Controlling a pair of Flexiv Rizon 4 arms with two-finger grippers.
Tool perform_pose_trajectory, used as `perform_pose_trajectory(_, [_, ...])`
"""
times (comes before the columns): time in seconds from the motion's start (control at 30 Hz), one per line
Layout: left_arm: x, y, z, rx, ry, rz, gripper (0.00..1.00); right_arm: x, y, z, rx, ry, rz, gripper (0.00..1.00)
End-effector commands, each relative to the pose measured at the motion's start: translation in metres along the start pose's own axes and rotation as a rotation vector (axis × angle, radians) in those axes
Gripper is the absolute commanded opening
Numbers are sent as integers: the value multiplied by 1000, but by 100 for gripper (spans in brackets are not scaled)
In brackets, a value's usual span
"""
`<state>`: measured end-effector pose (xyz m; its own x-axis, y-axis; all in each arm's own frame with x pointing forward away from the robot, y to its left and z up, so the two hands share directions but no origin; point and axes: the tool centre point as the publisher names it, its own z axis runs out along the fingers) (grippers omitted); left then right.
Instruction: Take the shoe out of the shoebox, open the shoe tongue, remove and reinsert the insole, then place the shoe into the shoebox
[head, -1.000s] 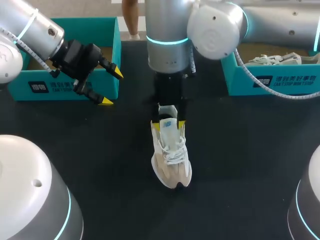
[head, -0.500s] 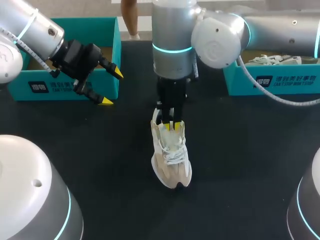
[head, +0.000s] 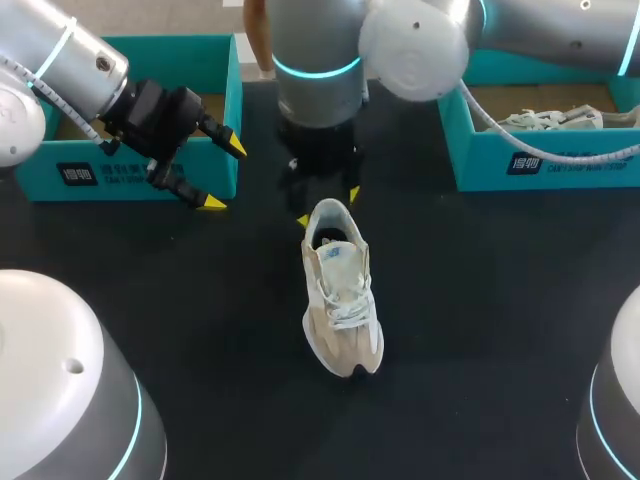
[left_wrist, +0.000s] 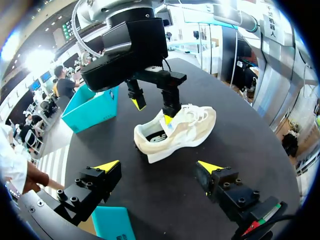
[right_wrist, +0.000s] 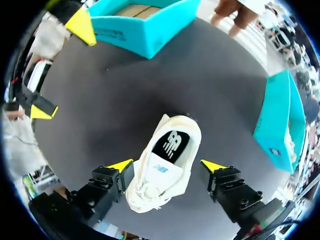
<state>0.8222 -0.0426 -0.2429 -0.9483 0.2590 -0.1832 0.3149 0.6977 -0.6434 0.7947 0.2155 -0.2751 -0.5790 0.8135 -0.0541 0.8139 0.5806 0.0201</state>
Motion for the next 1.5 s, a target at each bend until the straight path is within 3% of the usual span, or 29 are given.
perform_pose_trajectory(0.03, [0, 0, 0, -2, 1, 0, 100, 4, -2, 0, -63, -63, -227, 100])
perform_pose_trajectory(0.2, [0, 0, 0, -2, 1, 0, 100, 4, -2, 0, -63, -63, -227, 100])
perform_pose_trajectory(0.27, [0, 0, 0, -2, 1, 0, 100, 3, -2, 11, -13, -73, -346, 100])
perform_pose_trajectory(0.43, [0, 0, 0, -2, 1, 0, 100, -18, 0, 20, 78, -150, -478, 100])
perform_pose_trajectory(0.73, [0, 0, 0, -2, 1, 0, 100, -44, 28, 37, 12, -196, -589, 100])
perform_pose_trajectory(1.0, [0, 0, 0, -2, 1, 0, 100, -44, 43, 67, -10, -174, -698, 100])
perform_pose_trajectory(1.07, [0, 0, 0, -2, 1, 0, 100, -46, 42, 73, -18, -173, -702, 80])
perform_pose_trajectory(1.13, [0, 0, 0, -2, 1, 0, 100, -48, 41, 80, -14, -173, -710, 68])
perform_pose_trajectory(1.17, [0, 0, 0, -2, 1, 0, 100, -48, 41, 83, -14, -173, -719, 53])
perform_pose_trajectory(1.2, [0, 0, 0, -2, 1, 0, 100, -49, 40, 87, -11, -172, -721, 45])
perform_pose_trajectory(1.27, [0, 0, 0, -2, 1, 0, 100, -49, 40, 94, -9, -164, -730, 40])
perform_pose_trajectory(1.3, [0, 0, 0, -2, 1, 0, 100, -50, 40, 98, 7, -156, -732, 13])
perform_pose_trajectory(1.33, [0, 0, 0, -2, 1, 0, 100, -50, 39, 101, 16, -156, -730, 0])
perform_pose_trajectory(1.5, [0, 0, 0, -2, 1, 0, 100, -54, 32, 92, 46, -177, -642, 0])
